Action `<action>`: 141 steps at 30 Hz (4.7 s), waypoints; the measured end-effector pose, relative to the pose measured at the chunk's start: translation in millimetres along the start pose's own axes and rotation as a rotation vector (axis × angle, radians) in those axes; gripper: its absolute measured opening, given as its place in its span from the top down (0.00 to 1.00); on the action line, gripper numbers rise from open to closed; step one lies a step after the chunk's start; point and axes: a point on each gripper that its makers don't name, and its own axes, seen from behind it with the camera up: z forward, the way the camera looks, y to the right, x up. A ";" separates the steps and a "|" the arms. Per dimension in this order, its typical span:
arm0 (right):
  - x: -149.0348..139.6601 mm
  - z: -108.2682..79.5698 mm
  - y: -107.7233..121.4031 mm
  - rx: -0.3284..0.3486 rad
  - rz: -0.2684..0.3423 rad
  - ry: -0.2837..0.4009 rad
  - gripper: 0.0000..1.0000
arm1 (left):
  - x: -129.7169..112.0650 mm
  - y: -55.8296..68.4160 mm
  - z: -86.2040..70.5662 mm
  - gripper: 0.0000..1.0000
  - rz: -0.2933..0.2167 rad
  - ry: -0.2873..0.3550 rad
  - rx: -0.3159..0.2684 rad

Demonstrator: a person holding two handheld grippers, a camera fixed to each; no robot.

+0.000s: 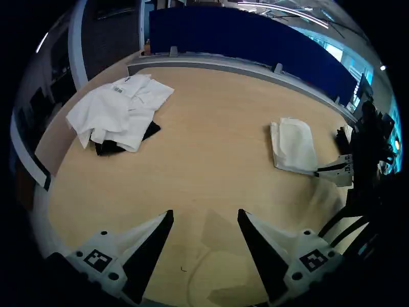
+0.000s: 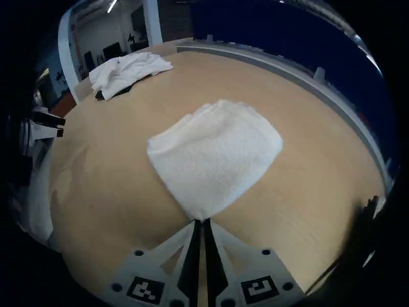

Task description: Fold towel

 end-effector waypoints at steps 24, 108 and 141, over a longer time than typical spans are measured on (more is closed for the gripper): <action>140.6 -96.6 9.3 -0.036 -0.115 0.229 0.96 | 25.3 8.5 -4.7 0.07 0.017 0.045 -0.022; 170.2 -263.7 351.3 -0.395 0.108 0.307 0.96 | 40.0 38.1 2.3 0.07 0.060 0.031 -0.029; 88.5 -271.5 345.4 -0.375 0.220 0.267 0.96 | 50.5 56.3 8.2 0.07 0.091 0.027 -0.044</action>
